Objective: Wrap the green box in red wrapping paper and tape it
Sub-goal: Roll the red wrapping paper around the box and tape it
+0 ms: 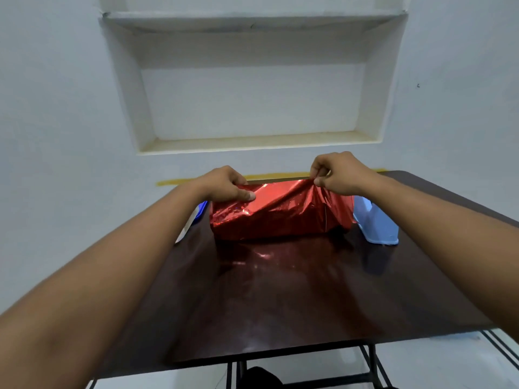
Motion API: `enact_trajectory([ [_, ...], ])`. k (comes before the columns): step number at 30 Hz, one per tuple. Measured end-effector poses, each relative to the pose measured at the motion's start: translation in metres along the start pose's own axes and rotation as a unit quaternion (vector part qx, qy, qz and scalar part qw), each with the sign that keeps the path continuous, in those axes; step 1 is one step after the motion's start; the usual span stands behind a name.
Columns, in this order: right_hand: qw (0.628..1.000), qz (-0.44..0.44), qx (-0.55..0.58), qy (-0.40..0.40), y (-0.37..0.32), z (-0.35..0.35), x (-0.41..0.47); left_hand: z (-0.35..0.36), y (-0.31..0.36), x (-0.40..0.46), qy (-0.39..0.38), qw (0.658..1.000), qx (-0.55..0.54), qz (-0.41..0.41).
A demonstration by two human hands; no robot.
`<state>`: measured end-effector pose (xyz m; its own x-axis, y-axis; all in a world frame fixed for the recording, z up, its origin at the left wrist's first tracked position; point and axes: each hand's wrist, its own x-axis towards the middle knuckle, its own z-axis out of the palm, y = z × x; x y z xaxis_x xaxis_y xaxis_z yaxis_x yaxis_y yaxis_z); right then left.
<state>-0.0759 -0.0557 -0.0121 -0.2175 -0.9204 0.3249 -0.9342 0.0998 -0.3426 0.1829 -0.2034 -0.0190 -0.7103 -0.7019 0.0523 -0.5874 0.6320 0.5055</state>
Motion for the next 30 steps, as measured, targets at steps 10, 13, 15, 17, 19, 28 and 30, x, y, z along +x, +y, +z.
enact_trajectory([
  [10, 0.998, 0.006, -0.002, -0.062, 0.015, 0.006, 0.025, 0.0, -0.029, 0.045, -0.043, 0.997, -0.058, -0.033],
  [13, 0.996, 0.015, -0.021, -0.085, 0.02, 0.008, 0.029, 0.0, -0.03, 0.053, -0.071, 0.996, -0.045, -0.032],
  [15, 0.99, 0.03, -0.081, -0.111, 0.016, 0.011, 0.034, -0.001, -0.031, 0.058, -0.078, 0.995, -0.042, -0.037],
  [17, 0.983, 0.027, -0.149, -0.1, 0.006, 0.014, 0.039, -0.002, -0.031, 0.063, -0.08, 0.995, -0.037, -0.043],
  [19, 0.99, -0.017, -0.118, -0.075, -0.006, 0.019, 0.044, -0.004, -0.031, 0.068, -0.096, 0.994, -0.036, -0.044],
  [28, 0.955, -0.034, 0.072, -0.285, -0.024, 0.038, 0.057, -0.013, -0.028, 0.086, -0.21, 0.978, -0.013, 0.012],
  [30, 0.96, -0.048, 0.055, -0.27, -0.023, 0.038, 0.051, -0.011, -0.018, 0.091, -0.194, 0.98, 0.029, 0.022],
])
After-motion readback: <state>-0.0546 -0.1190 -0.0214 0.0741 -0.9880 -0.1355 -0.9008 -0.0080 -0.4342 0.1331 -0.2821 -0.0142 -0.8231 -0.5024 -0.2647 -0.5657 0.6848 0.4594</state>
